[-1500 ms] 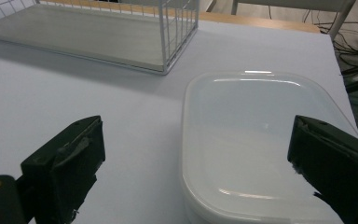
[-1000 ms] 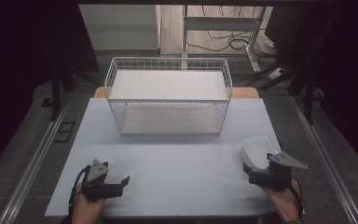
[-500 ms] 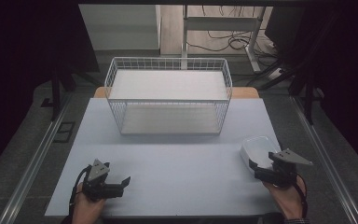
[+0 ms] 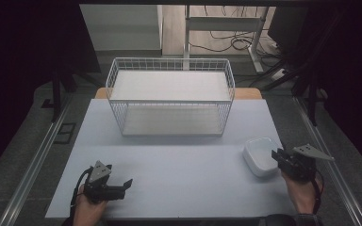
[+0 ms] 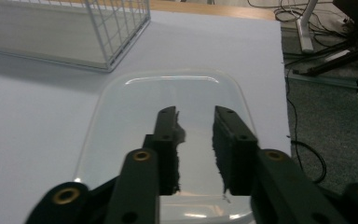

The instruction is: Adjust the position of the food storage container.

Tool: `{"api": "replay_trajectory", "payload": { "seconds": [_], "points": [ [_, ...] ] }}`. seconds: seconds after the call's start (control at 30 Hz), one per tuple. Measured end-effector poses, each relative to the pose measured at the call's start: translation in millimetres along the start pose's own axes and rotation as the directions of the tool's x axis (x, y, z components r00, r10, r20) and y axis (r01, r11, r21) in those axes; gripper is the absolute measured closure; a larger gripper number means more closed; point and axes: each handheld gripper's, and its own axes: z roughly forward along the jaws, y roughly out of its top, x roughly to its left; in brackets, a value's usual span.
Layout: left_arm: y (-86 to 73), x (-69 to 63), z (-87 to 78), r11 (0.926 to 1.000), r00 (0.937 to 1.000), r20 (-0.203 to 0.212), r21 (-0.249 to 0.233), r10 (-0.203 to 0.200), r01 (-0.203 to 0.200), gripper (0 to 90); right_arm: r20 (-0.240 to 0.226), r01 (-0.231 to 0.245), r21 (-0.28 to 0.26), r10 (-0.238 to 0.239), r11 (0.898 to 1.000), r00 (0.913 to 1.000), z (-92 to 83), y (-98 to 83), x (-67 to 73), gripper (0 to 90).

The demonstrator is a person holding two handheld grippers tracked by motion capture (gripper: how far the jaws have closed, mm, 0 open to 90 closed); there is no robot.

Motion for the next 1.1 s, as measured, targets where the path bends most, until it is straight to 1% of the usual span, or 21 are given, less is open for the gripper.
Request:
{"api": "replay_trajectory", "payload": {
  "seconds": [0.03,0.07,0.1,0.2,0.23,0.27,0.3,0.4,0.43,0.5,0.6,0.67,0.7,0.8,0.83,0.87,0.9,1.0,1.03,1.07,1.1],
  "points": [
    [0.1,0.0,0.0,1.0000,1.0000,0.001,0.000,-0.001,0.001,5.2,0.003,0.002,0.009,-0.002,1.000,1.0000,1.5,0.8,-4.8,83.2],
    [0.1,0.0,0.0,1.0000,1.0000,0.001,0.000,-0.001,0.001,5.2,0.003,0.002,0.009,-0.002,1.000,1.0000,1.5,0.8,-4.8,83.2],
    [0.0,0.1,0.3,1.0000,1.0000,0.003,0.001,-0.003,0.003,5.2,-0.008,0.005,0.017,-0.005,1.000,1.0000,2.9,2.8,-9.6,89.0],
    [0.1,0.2,1.0,1.0000,1.0000,0.007,0.002,-0.005,0.005,5.3,0.018,0.006,0.030,-0.007,1.000,0.9998,5.5,5.9,-16.4,89.3],
    [0.1,0.2,1.0,1.0000,1.0000,0.007,0.002,-0.005,0.005,5.2,0.018,0.006,0.030,-0.007,1.000,0.9998,5.5,5.9,-16.4,89.3],
    [0.1,0.3,1.5,1.0000,0.9999,0.009,0.003,-0.007,0.007,5.2,0.028,0.005,0.031,-0.006,0.999,0.9996,6.4,6.4,-18.0,89.3],
    [0.1,0.3,1.8,1.0000,0.9999,0.009,0.004,-0.008,0.008,5.2,0.055,0.006,0.044,-0.009,0.999,0.9984,9.7,8.1,-22.4,89.3],
    [0.0,0.4,1.8,0.9999,0.9999,0.010,0.003,-0.010,0.010,5.1,0.069,0.009,0.055,-0.013,0.998,0.9975,14.0,8.8,-26.6,89.3],
    [0.0,0.7,1.8,0.9999,0.9999,0.011,0.002,-0.012,0.012,5.1,0.087,0.006,0.068,-0.012,0.998,0.9962,18.3,8.7,-30.8,89.3],
    [-0.2,1.2,2.0,0.9998,0.9998,0.014,0.004,-0.017,0.017,5.1,0.097,0.001,0.077,-0.008,0.997,0.9953,21.2,8.8,-35.0,89.3],
    [-0.3,1.4,2.6,0.9998,0.9997,0.014,0.008,-0.020,0.019,5.2,0.091,-0.011,0.091,0.003,0.996,0.9959,26.5,8.5,-40.8,89.2],
    [-0.3,1.4,2.7,0.9998,0.9997,0.016,0.008,-0.020,0.020,5.2,0.068,-0.018,0.105,0.010,0.994,0.9976,30.7,7.8,-42.6,89.3],
    [-0.3,1.5,2.7,0.9997,0.9996,0.018,0.008,-0.021,0.021,5.2,0.058,-0.017,0.109,0.010,0.994,0.9983,32.4,7.4,-42.3,89.3],
    [-0.4,1.7,2.8,0.9997,0.9996,0.019,0.009,-0.023,0.023,5.4,0.061,-0.009,0.118,0.002,0.993,0.9982,34.3,7.2,-40.1,89.3],
    [-0.4,1.7,2.7,0.9997,0.9995,0.019,0.009,-0.024,0.024,5.4,0.049,-0.010,0.119,0.004,0.993,0.9988,34.6,7.3,-39.5,89.3],
    [-0.4,1.8,2.7,0.9997,0.9995,0.020,0.009,-0.025,0.024,5.4,0.038,-0.009,0.119,0.004,0.993,0.9993,34.9,7.2,-38.4,89.3],
    [-0.5,1.9,2.6,0.9996,0.9994,0.023,0.007,-0.027,0.027,5.4,0.023,0.003,0.128,-0.006,0.992,0.9997,36.9,7.4,-34.3,89.3],
    [-0.5,2.2,2.2,0.9995,0.9992,0.027,0.006,-0.030,0.030,5.4,0.011,0.016,0.134,-0.017,0.991,0.9998,39.0,7.8,-29.3,89.3],
    [-0.5,2.6,2.1,0.9994,0.9990,0.029,0.005,-0.034,0.034,5.5,-0.017,0.027,0.139,-0.025,0.990,0.9996,41.3,9.1,-22.3,89.3],
    [-0.5,2.6,2.1,0.9994,0.9990,0.029,0.005,-0.034,0.034,5.5,-0.017,0.027,0.139,-0.025,0.990,0.9996,41.3,9.1,-22.3,89.3],
    [-0.6,2.8,2.2,0.9994,0.9989,0.032,0.004,-0.036,0.035,5.7,-0.023,0.037,0.139,-0.034,0.990,0.9991,42.2,9.5,-19.1,89.2]
  ]
}}
